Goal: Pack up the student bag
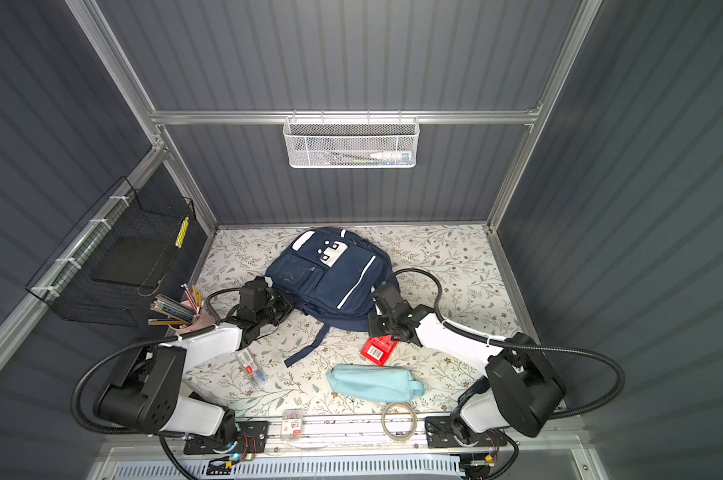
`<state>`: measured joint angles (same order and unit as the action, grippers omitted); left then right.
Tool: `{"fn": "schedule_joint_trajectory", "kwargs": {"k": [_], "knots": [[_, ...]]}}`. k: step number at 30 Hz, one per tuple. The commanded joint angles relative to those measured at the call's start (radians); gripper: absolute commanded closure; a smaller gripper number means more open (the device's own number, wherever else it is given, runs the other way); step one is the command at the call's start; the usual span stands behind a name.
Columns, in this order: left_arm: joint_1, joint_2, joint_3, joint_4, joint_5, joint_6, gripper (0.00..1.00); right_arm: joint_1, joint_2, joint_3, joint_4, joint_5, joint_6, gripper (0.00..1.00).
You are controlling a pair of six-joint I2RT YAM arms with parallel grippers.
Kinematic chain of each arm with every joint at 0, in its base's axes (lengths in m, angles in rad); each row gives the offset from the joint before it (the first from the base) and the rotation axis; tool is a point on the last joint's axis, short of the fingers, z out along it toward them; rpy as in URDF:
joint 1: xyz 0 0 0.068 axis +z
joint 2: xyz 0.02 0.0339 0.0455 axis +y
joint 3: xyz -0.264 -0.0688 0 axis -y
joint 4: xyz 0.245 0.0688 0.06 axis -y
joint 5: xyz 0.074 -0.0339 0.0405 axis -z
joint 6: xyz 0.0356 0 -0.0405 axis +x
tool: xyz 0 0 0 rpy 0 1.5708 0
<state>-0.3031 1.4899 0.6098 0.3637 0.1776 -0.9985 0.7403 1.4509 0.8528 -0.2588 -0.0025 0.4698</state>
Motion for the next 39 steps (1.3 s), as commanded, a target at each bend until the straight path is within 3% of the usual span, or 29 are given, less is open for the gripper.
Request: {"fn": "schedule_joint_trajectory", "kwargs": {"k": [1,4,8,13,18,21,23,25,26,32,36,39], "knots": [[0.003,-0.025,0.067,0.062,-0.089,0.087,0.24,0.084,0.048,0.113,-0.035,0.007,-0.007,1.0],[0.002,-0.121,0.019,0.009,-0.129,0.082,0.17,0.152,0.103,0.209,-0.027,0.001,-0.005,1.0],[-0.02,-0.283,-0.109,-0.061,-0.068,-0.011,0.17,0.202,0.181,0.317,-0.028,-0.023,-0.006,1.0],[-0.194,-0.471,-0.185,-0.184,-0.143,-0.093,0.17,0.256,0.259,0.413,-0.014,-0.047,-0.021,1.0],[-0.225,-0.451,-0.203,-0.111,-0.143,-0.15,0.18,0.286,0.29,0.447,-0.006,-0.06,-0.03,1.0],[-0.228,-0.343,-0.184,-0.006,-0.076,-0.141,0.33,0.29,0.267,0.419,0.002,-0.052,-0.044,1.0],[-0.233,-0.281,-0.156,0.003,-0.04,-0.108,0.59,0.28,0.237,0.38,0.001,-0.031,-0.061,1.0],[-0.234,-0.261,-0.164,0.048,-0.013,-0.116,0.96,0.257,0.201,0.336,-0.004,-0.022,-0.064,1.0],[-0.234,-0.264,-0.163,0.042,-0.007,-0.11,1.0,0.244,0.179,0.306,-0.001,-0.022,-0.065,1.0],[-0.23,-0.45,-0.14,-0.227,-0.122,0.001,1.0,0.106,0.051,0.122,-0.023,-0.008,-0.076,1.0],[-0.21,-0.532,-0.148,-0.305,-0.112,0.007,1.0,-0.062,0.003,0.026,-0.005,-0.005,-0.148,1.0],[-0.205,-0.56,-0.156,-0.331,-0.118,0.008,1.0,-0.226,0.05,0.054,0.0,-0.014,-0.207,1.0]]}}
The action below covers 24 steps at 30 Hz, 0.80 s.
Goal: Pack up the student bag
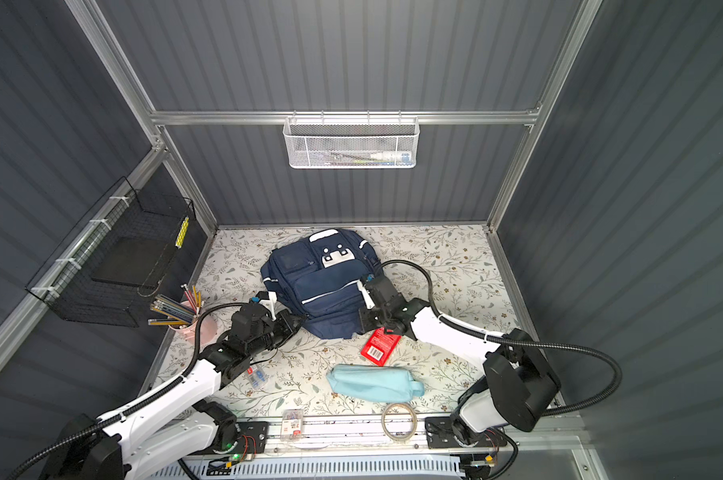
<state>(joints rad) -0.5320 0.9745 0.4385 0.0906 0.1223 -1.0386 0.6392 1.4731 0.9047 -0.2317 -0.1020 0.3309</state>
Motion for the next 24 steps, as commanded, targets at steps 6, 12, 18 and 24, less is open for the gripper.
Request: {"fn": "schedule_joint_trajectory", "kwargs": {"k": [6,12,18,24], "knots": [[0.026,-0.02,0.022,-0.048,-0.054,0.061,1.0,-0.217,0.105,0.097,-0.064,0.0,-0.132,1.0],[0.027,0.127,0.052,0.047,-0.075,0.106,1.0,-0.141,-0.007,-0.015,-0.095,0.046,-0.102,1.0],[0.148,0.261,0.164,0.099,-0.023,0.183,0.85,0.089,-0.08,-0.024,-0.145,0.172,0.003,1.0],[0.214,0.315,0.299,-0.021,-0.003,0.302,0.28,0.253,0.002,0.039,0.081,0.074,0.12,1.0]]}}
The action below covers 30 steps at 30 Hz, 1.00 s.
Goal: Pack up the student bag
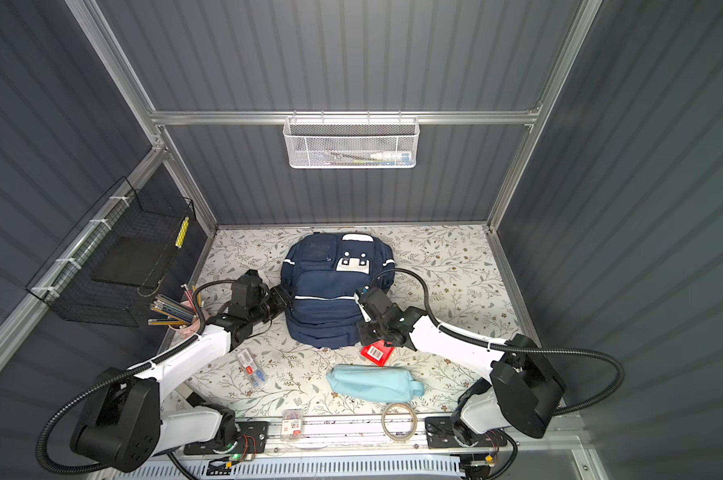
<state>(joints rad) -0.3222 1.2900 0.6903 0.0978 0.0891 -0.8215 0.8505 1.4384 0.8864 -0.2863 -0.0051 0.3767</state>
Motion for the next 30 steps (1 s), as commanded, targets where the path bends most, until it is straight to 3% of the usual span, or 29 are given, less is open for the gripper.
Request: {"fn": "schedule_joint_trajectory", "kwargs": {"k": [1,6,12,14,18,24,25,26,28,29,30], "knots": [[0.005,-0.027,0.041,-0.052,0.033,0.091,0.26,0.05,0.087,0.101,0.147,-0.038,0.082,1.0],[0.005,-0.287,0.004,-0.26,0.006,0.048,0.17,0.087,0.279,0.301,0.14,-0.042,0.074,1.0],[-0.022,-0.337,-0.144,-0.128,0.316,-0.306,0.05,0.129,0.386,0.397,0.19,-0.084,0.084,1.0],[-0.052,-0.351,-0.201,-0.085,0.27,-0.394,0.04,0.14,0.387,0.39,0.206,-0.09,0.088,1.0],[-0.075,-0.345,-0.197,-0.189,0.074,-0.441,0.01,0.165,0.368,0.354,0.239,-0.082,0.092,1.0],[-0.078,-0.169,-0.172,0.004,0.107,-0.436,0.02,0.2,0.346,0.317,0.276,-0.025,0.071,1.0],[-0.08,-0.141,-0.169,0.03,0.112,-0.427,0.07,0.2,0.345,0.314,0.275,-0.026,0.065,1.0],[-0.081,-0.123,-0.17,0.046,0.116,-0.42,0.19,0.2,0.343,0.311,0.273,-0.025,0.062,1.0],[-0.081,-0.103,-0.182,0.051,0.109,-0.415,0.77,0.199,0.332,0.296,0.254,0.007,0.05,1.0],[-0.081,-0.105,-0.187,0.04,0.103,-0.411,0.95,0.194,0.322,0.287,0.238,0.03,0.047,1.0],[-0.081,-0.118,-0.189,0.012,0.085,-0.403,1.0,0.184,0.312,0.272,0.221,0.045,0.047,1.0]]}}
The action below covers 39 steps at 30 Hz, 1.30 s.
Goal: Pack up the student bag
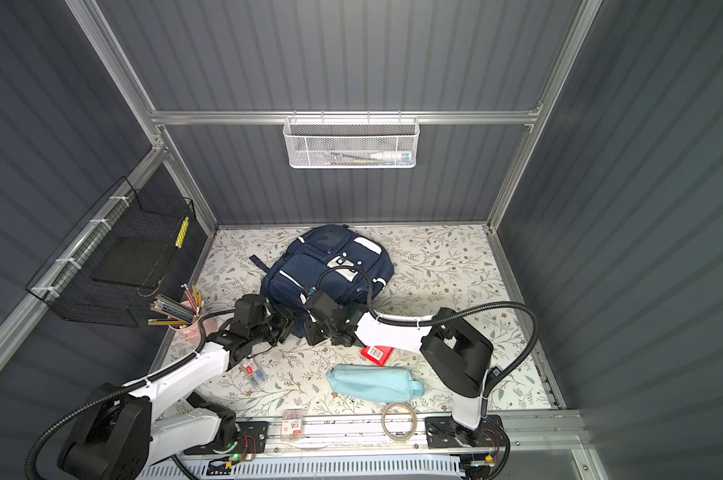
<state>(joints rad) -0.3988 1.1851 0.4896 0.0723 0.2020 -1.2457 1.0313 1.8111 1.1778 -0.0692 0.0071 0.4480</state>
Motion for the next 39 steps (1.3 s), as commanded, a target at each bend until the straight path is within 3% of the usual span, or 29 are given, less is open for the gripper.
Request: {"fn": "schedule_joint_trajectory", "kwargs": {"k": [1,9,14,17,24,27,31,34,39], "knots": [[-0.005,-0.032,0.011,0.007,-0.046,0.034,1.0,-0.018,-0.074,-0.036,-0.016,0.041,-0.018,1.0],[0.021,-0.229,0.039,-0.225,-0.152,0.134,1.0,-0.256,-0.223,-0.274,-0.089,0.059,0.005,1.0],[0.026,-0.271,0.044,-0.259,-0.155,0.147,1.0,-0.465,-0.274,-0.361,-0.09,-0.006,-0.038,1.0],[0.027,-0.261,0.046,-0.249,-0.143,0.151,1.0,-0.528,-0.267,-0.354,-0.097,-0.012,-0.079,1.0],[0.026,-0.173,0.049,-0.184,-0.118,0.157,1.0,-0.544,-0.269,-0.325,-0.138,0.063,-0.081,1.0],[0.026,-0.119,0.058,-0.145,-0.134,0.187,1.0,-0.536,-0.29,-0.328,-0.13,0.015,-0.089,1.0],[0.029,-0.059,0.097,-0.129,-0.187,0.243,1.0,-0.522,-0.327,-0.316,-0.201,0.09,-0.072,1.0],[0.031,-0.036,0.129,-0.119,-0.226,0.307,1.0,-0.525,-0.381,-0.325,-0.23,0.025,-0.087,1.0],[0.048,0.083,0.208,-0.101,-0.226,0.418,1.0,-0.346,-0.433,-0.314,-0.234,0.0,-0.068,1.0]]}}
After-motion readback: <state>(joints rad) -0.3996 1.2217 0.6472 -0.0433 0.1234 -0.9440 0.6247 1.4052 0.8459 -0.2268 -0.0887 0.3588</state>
